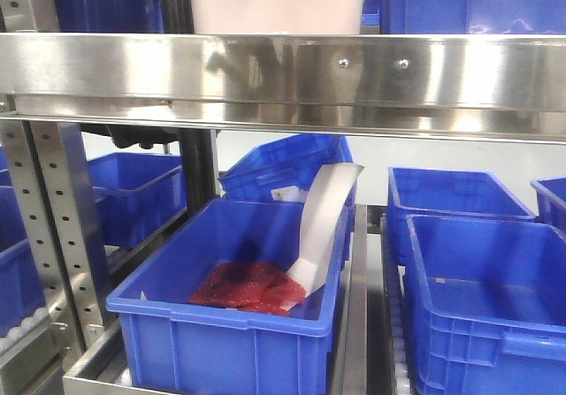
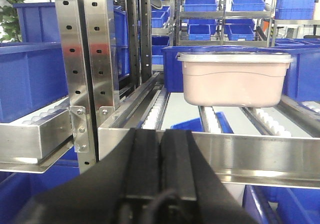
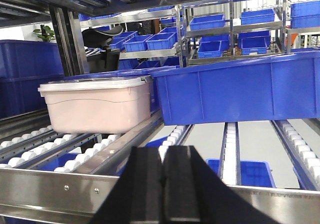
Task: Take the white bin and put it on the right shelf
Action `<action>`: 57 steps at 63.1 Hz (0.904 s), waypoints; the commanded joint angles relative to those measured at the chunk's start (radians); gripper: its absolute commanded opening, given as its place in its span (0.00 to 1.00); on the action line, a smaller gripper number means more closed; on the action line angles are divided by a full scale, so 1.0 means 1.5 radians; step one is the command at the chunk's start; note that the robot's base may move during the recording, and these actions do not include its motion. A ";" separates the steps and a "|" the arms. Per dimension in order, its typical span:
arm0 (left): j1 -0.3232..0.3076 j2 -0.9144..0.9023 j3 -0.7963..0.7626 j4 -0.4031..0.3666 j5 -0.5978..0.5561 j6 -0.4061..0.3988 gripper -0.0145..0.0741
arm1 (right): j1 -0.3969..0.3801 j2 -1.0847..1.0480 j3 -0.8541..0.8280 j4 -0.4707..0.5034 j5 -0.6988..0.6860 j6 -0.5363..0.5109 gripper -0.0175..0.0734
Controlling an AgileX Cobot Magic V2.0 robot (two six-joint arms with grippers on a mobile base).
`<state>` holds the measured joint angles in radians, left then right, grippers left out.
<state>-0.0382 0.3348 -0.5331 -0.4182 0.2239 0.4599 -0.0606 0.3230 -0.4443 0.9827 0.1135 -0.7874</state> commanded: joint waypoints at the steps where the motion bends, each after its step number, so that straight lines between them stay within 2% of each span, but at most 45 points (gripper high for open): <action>1: -0.001 -0.005 -0.002 0.049 -0.061 -0.023 0.03 | -0.002 0.004 -0.020 0.006 -0.032 -0.001 0.27; 8: 0.000 -0.035 0.038 0.173 -0.060 -0.180 0.03 | -0.002 0.004 -0.020 0.006 -0.032 -0.001 0.27; 11: 0.001 -0.054 0.066 0.201 -0.061 -0.209 0.03 | -0.002 0.004 -0.020 0.006 -0.032 -0.001 0.27; 29: 0.001 -0.199 0.264 0.193 -0.075 -0.212 0.03 | -0.002 0.004 -0.020 0.006 -0.032 -0.001 0.27; 39: 0.001 -0.237 0.382 0.189 -0.167 -0.212 0.03 | -0.002 0.004 -0.020 0.007 -0.032 -0.001 0.27; 41: 0.001 -0.237 0.391 0.189 -0.175 -0.212 0.03 | -0.002 0.004 -0.020 0.007 -0.032 -0.001 0.27; 43: 0.001 -0.237 0.388 0.189 -0.144 -0.212 0.03 | -0.002 0.004 -0.020 0.007 -0.032 -0.001 0.27; 57: 0.001 -0.237 0.389 0.189 -0.144 -0.212 0.03 | -0.002 0.004 -0.019 0.007 -0.032 -0.001 0.27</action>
<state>-0.0382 -0.0084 0.0267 -0.1245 0.1043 0.1506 -0.0606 0.3215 -0.4443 0.9834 0.1135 -0.7874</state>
